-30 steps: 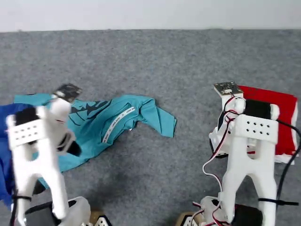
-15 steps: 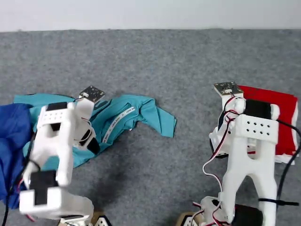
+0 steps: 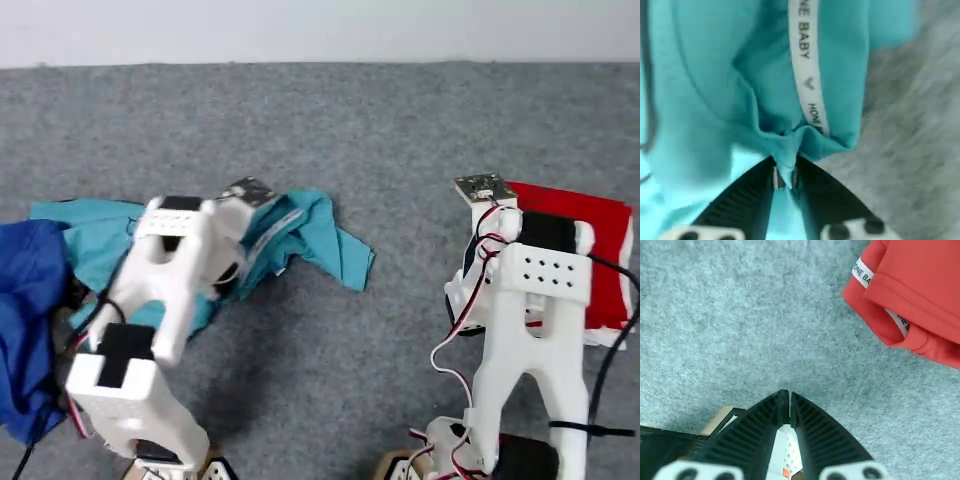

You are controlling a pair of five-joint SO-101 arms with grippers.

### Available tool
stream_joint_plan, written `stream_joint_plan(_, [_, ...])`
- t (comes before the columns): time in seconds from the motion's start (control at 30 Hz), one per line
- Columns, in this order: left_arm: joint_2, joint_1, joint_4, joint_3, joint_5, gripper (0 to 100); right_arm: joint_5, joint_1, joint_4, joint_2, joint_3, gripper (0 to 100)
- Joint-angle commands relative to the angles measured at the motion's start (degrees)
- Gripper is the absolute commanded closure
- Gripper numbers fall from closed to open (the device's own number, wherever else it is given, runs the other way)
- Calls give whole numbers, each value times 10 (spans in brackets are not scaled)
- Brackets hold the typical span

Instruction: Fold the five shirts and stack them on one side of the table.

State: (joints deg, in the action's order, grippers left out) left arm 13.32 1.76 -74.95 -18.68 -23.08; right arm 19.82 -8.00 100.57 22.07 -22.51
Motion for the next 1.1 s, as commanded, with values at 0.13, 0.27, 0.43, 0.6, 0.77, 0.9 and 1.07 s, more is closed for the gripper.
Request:
stream_joint_plan(0.13, [3, 119, -59, 207, 141, 986, -4, 3, 22, 15, 3, 990])
stream_joint_plan(0.27, [4, 198, -55, 279, 167, 986, -4, 3, 22, 15, 3, 990])
stream_joint_plan(0.43, [4, 274, -55, 337, 168, 986, -3, 3, 22, 15, 3, 990])
stream_joint_plan(0.6, [4, 294, -38, 361, 169, 982, -3, 2, 22, 15, 3, 990])
stream_joint_plan(0.77, [4, 294, -47, 360, 185, 900, -4, 2, 21, 15, 3, 990])
stream_joint_plan(0.9, [-3, 277, -85, 364, 241, 741, -4, 6, 13, 15, 4, 987])
stream_joint_plan(1.07, [-3, 228, -149, 416, 244, 739, -3, 36, -7, 14, 4, 986])
